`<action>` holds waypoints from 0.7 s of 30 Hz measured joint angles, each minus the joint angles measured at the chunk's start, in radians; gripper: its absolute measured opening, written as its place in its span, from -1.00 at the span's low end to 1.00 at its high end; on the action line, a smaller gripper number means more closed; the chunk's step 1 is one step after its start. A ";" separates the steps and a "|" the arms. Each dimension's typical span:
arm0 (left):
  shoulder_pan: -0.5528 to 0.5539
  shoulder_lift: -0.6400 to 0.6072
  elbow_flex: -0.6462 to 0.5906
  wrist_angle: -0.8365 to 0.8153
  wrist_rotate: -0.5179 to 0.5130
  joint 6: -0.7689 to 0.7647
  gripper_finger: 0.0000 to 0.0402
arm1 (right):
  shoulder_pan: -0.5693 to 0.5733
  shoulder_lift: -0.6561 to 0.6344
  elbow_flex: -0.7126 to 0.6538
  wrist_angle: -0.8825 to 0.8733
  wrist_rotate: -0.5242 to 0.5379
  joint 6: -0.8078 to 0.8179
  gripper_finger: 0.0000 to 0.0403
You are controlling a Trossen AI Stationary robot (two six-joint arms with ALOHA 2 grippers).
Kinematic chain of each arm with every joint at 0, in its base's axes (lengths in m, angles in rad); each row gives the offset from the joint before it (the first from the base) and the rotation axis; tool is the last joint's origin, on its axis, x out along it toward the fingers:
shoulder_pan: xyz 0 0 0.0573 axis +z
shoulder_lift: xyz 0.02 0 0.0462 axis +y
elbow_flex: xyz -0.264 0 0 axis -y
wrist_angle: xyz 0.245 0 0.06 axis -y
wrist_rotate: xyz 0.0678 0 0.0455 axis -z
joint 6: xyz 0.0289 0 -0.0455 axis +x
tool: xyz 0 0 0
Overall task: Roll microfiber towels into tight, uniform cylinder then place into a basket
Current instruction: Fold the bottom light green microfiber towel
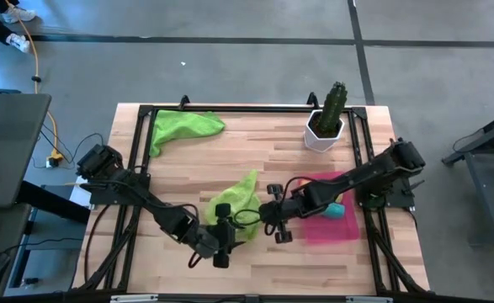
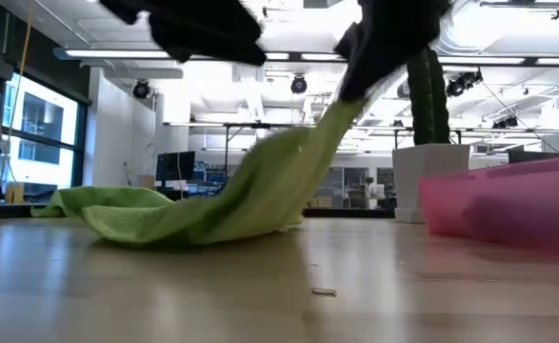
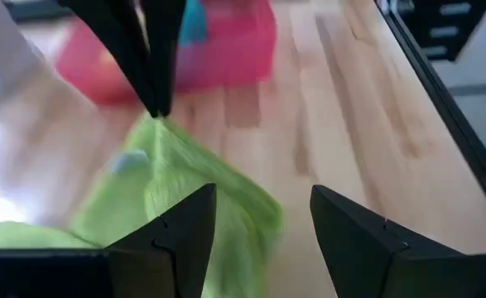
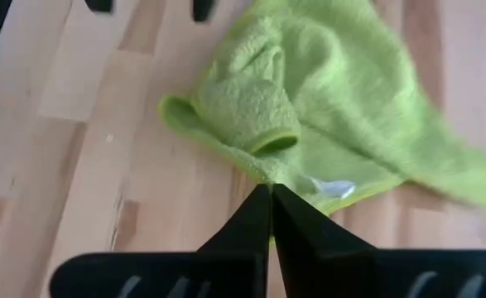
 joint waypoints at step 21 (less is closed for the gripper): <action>0.070 0.000 0.000 0.314 -0.357 0.315 -0.06 | 0.016 0.001 0.338 -0.347 0.272 0.043 -1.00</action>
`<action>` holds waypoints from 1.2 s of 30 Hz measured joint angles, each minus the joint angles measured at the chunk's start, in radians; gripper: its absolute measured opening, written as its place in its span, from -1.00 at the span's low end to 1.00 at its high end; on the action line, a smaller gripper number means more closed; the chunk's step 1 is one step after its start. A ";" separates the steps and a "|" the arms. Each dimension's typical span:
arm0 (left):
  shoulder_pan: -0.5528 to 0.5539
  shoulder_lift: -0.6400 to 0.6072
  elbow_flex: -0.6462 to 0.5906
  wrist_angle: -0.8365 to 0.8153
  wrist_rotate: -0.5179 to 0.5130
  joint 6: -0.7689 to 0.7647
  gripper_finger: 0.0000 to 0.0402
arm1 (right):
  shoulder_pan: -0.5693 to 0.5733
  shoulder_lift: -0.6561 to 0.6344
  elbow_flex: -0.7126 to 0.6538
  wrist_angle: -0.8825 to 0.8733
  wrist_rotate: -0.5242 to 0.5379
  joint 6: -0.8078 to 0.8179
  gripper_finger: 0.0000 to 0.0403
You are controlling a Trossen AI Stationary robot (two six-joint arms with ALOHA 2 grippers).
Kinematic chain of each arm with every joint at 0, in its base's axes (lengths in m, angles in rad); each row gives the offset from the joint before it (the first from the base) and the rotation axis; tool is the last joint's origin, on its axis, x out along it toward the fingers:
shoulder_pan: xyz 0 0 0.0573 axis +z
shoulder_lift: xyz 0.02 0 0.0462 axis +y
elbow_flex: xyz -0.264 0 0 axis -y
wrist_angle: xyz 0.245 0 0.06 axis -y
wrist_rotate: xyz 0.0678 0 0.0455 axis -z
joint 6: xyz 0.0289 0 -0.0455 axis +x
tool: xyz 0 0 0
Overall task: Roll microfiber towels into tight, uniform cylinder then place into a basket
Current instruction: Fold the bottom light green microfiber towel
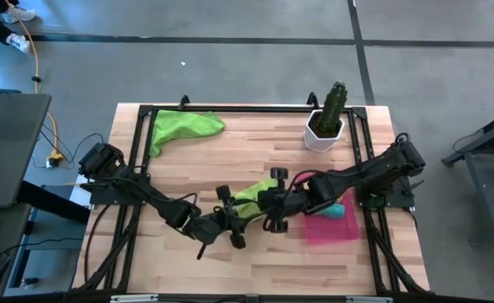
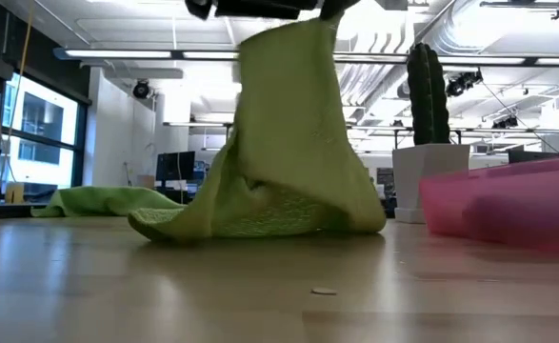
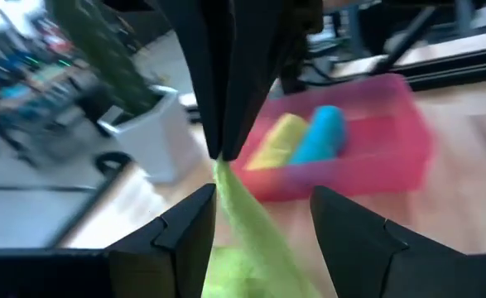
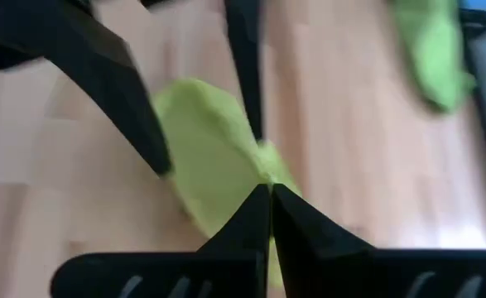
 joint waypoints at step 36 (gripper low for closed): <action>0.093 0.017 -0.038 -0.225 -0.149 -0.398 -0.06 | 0.034 -0.001 0.259 -0.384 0.421 -0.170 -1.00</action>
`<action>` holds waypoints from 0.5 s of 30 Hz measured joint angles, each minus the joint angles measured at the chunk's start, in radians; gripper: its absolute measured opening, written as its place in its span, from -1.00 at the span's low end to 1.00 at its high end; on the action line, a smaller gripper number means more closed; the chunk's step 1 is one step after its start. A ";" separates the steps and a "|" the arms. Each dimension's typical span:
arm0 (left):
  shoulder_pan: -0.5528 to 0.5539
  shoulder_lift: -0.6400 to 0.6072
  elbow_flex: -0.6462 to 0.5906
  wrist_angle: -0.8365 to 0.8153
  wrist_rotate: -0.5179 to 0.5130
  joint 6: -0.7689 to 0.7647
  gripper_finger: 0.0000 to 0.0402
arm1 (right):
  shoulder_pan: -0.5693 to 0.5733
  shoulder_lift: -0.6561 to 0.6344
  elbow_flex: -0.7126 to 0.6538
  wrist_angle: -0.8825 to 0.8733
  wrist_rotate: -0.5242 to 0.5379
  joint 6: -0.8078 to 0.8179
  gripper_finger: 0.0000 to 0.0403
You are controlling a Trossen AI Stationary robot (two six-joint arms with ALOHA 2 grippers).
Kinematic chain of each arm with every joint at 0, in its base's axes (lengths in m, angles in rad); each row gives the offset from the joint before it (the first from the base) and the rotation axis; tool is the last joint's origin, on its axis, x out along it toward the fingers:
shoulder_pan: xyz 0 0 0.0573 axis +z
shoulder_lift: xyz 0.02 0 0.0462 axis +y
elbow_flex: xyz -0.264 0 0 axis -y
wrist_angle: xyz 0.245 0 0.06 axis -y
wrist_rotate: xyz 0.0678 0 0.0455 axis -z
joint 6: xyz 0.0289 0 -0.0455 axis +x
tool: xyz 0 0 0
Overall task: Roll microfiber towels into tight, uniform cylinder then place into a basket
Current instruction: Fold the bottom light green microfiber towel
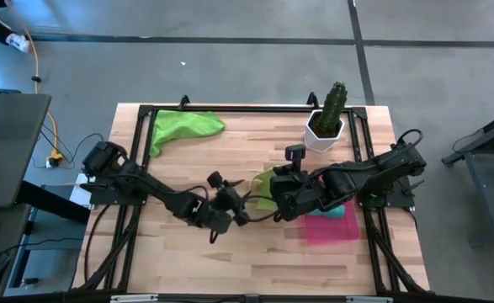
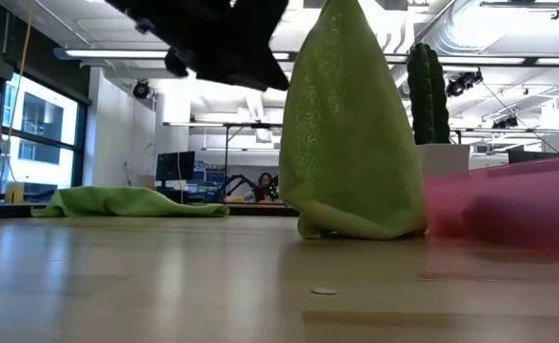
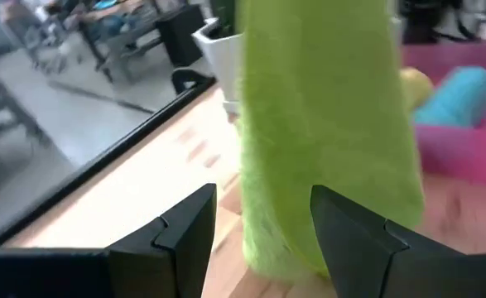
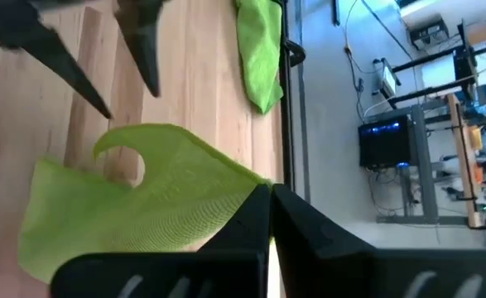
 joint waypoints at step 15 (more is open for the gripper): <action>0.095 0.116 -0.005 0.011 0.038 -0.168 -0.06 | 0.000 0.000 0.000 0.027 -0.019 0.020 -1.00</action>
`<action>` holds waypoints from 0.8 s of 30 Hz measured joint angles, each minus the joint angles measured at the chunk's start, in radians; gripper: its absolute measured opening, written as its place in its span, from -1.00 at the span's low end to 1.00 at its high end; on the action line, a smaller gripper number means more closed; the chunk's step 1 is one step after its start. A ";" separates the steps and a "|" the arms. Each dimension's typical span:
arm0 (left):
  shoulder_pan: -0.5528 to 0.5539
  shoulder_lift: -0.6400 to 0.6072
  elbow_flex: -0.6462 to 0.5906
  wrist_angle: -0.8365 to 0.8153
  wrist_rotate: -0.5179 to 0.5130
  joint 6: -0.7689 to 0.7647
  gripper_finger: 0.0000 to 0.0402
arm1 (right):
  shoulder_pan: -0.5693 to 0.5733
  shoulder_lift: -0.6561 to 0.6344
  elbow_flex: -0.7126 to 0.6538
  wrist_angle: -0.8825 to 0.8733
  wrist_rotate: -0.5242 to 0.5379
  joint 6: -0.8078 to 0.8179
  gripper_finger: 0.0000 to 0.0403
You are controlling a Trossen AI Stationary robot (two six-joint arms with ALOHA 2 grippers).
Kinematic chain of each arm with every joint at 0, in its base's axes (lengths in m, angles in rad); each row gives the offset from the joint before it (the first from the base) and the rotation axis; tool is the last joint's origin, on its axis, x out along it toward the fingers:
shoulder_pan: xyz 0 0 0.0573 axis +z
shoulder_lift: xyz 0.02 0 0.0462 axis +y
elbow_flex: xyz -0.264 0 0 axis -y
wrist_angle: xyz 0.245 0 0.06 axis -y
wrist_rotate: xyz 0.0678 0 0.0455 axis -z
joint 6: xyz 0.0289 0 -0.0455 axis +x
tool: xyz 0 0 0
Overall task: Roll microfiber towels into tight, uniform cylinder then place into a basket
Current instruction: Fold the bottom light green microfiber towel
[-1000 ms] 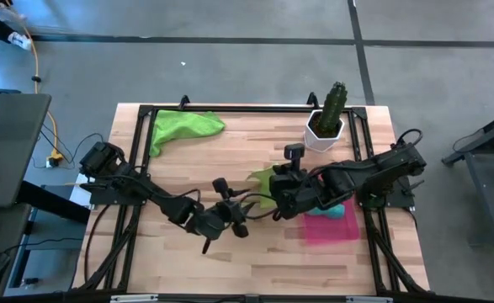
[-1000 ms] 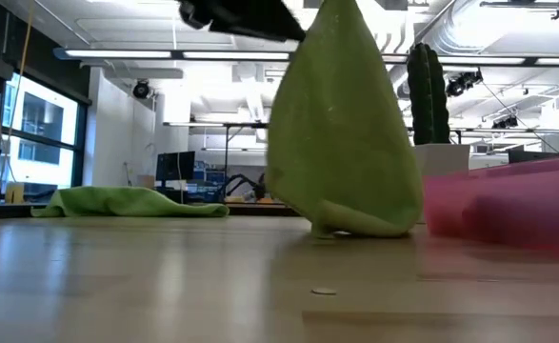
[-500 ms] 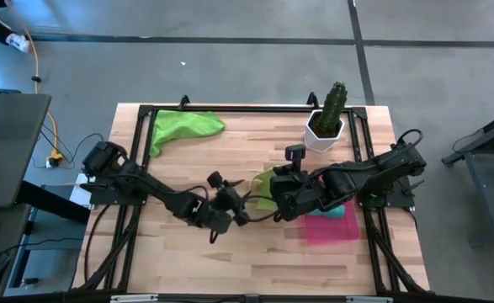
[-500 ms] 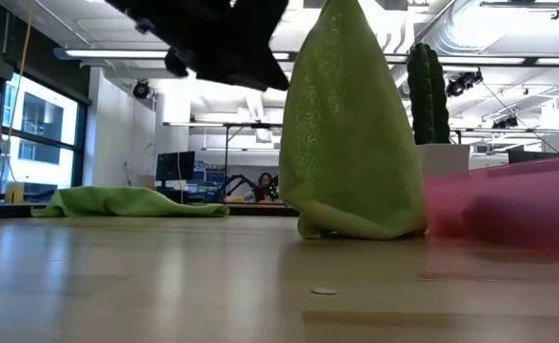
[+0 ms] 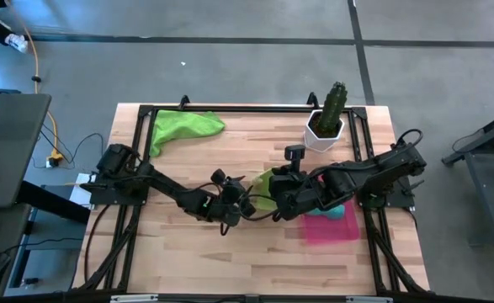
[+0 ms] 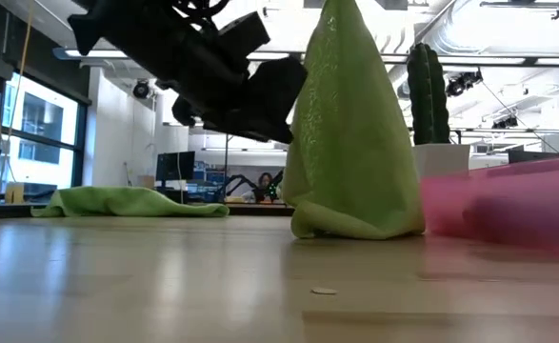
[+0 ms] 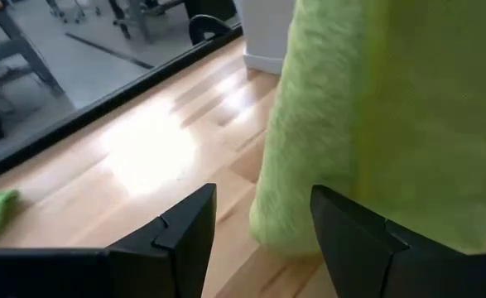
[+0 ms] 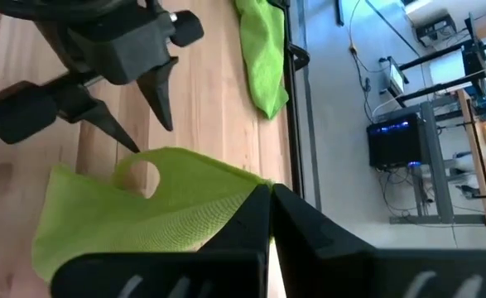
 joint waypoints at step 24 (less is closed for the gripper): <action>-0.034 -0.050 0.085 0.125 -0.018 0.231 -0.06 | -0.017 0.000 0.000 -0.004 -0.062 0.157 -1.00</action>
